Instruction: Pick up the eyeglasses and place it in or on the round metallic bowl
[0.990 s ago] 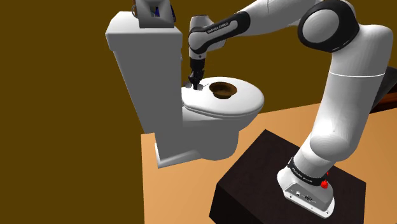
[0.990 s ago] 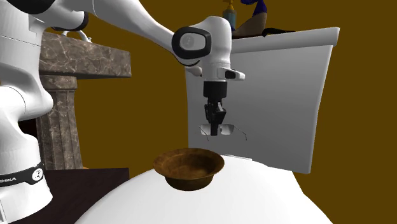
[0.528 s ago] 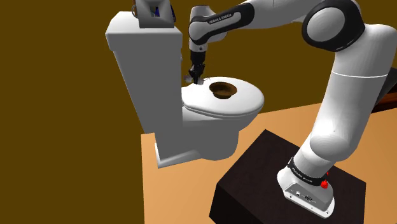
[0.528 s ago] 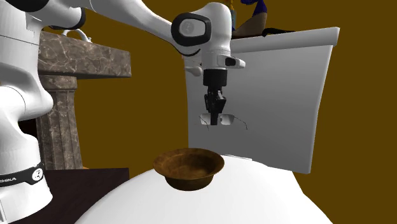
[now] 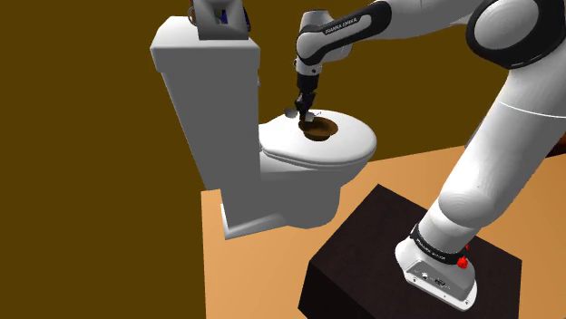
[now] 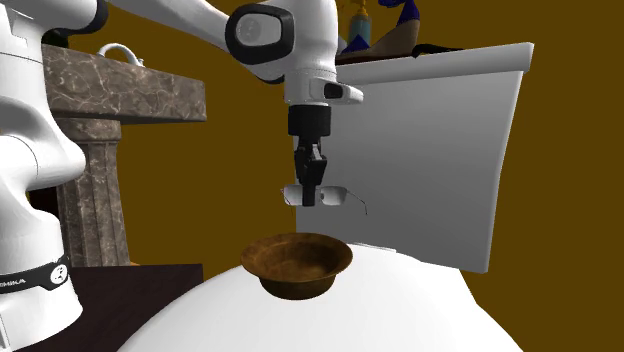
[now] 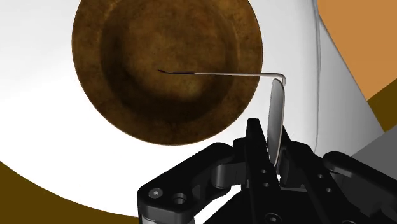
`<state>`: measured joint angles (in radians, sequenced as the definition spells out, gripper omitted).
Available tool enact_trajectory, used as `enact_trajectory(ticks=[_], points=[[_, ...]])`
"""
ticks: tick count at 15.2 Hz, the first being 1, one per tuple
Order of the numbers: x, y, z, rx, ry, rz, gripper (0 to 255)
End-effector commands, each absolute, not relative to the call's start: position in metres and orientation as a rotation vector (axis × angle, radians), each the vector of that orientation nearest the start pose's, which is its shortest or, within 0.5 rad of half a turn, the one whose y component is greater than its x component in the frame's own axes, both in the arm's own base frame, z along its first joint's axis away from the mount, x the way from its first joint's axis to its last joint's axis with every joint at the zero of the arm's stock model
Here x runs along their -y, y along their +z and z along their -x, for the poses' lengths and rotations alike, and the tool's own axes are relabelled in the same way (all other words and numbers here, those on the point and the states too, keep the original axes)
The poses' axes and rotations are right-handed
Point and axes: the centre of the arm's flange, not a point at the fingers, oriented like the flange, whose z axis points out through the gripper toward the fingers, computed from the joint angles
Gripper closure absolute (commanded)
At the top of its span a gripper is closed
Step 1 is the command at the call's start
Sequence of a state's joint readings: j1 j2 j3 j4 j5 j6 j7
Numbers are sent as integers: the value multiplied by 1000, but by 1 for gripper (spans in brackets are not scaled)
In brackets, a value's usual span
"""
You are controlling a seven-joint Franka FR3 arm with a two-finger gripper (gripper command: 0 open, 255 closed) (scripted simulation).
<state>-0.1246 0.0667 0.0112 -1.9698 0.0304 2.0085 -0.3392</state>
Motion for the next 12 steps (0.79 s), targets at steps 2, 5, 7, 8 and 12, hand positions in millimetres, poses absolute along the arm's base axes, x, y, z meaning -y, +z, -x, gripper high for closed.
enact_trajectory(ticks=[2,5,7,8,12], points=[[94,431,-541,331,33,3090,255],[122,427,-516,331,33,3090,255],[122,417,-516,331,33,3090,255],[122,412,-516,331,33,3090,255],[122,390,-516,331,33,3090,255]])
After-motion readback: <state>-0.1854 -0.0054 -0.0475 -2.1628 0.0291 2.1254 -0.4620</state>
